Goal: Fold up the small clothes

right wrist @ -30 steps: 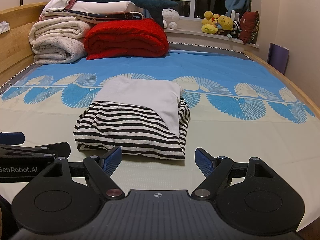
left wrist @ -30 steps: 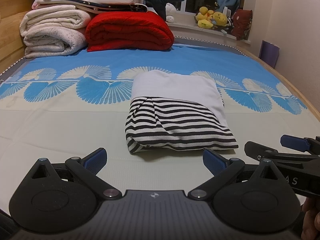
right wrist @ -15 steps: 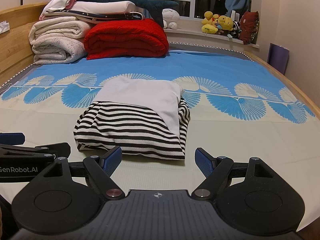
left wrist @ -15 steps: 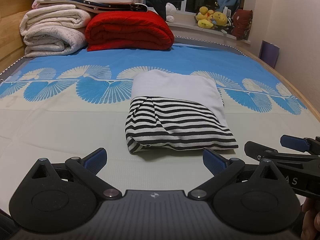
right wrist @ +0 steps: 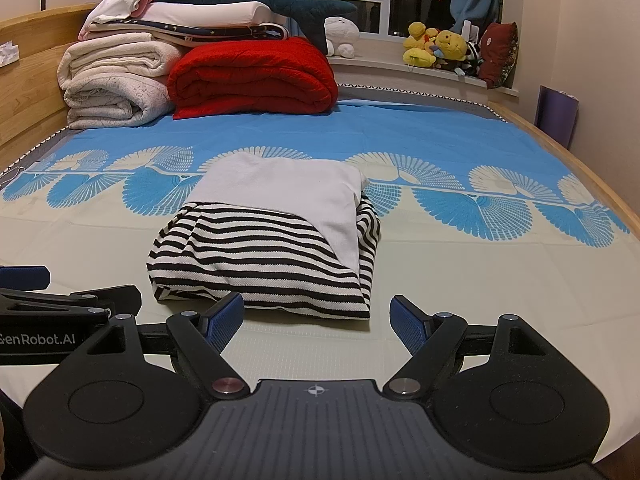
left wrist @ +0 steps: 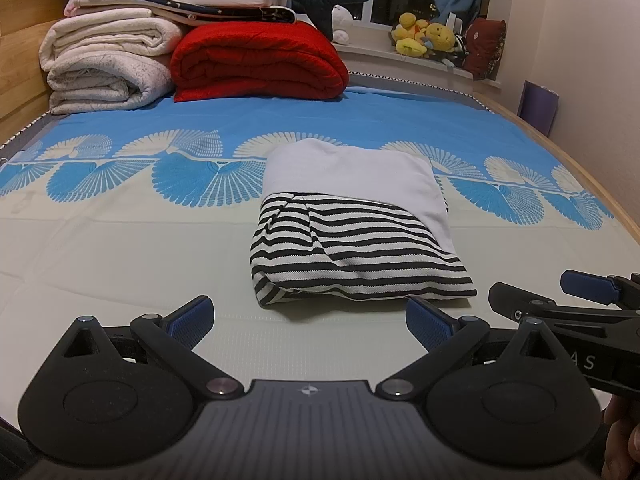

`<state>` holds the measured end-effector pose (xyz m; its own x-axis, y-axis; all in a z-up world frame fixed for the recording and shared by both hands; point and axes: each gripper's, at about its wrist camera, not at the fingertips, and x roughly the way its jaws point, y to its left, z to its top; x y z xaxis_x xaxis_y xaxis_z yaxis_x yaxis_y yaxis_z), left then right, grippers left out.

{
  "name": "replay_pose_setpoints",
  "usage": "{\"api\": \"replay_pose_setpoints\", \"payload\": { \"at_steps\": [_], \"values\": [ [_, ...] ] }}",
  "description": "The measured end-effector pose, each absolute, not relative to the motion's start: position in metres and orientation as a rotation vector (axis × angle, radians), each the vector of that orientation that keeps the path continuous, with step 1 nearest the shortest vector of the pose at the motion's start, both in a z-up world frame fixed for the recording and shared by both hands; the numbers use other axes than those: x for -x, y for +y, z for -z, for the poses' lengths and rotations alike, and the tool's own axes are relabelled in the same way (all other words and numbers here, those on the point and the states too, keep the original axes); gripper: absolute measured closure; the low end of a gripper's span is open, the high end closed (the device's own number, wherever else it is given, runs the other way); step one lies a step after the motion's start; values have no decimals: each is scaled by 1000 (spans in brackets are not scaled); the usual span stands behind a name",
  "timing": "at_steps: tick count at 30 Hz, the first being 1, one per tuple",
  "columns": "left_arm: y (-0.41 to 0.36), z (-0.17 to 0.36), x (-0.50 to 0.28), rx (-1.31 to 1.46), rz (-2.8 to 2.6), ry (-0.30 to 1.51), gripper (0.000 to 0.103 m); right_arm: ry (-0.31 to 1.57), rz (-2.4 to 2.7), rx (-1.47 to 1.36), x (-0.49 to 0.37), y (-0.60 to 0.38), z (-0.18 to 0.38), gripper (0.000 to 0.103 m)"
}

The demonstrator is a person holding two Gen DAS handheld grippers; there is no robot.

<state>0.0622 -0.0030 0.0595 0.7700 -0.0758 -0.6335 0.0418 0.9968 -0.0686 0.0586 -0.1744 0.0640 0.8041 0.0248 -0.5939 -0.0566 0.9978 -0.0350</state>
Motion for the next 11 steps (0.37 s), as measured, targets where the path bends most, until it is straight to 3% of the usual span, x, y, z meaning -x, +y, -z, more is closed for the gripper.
{"api": "replay_pose_setpoints", "payload": {
  "at_steps": [11],
  "values": [
    [-4,-59,-61,56,63,692,1,636,-44,52,-59,-174,-64,22]
  ]
}}
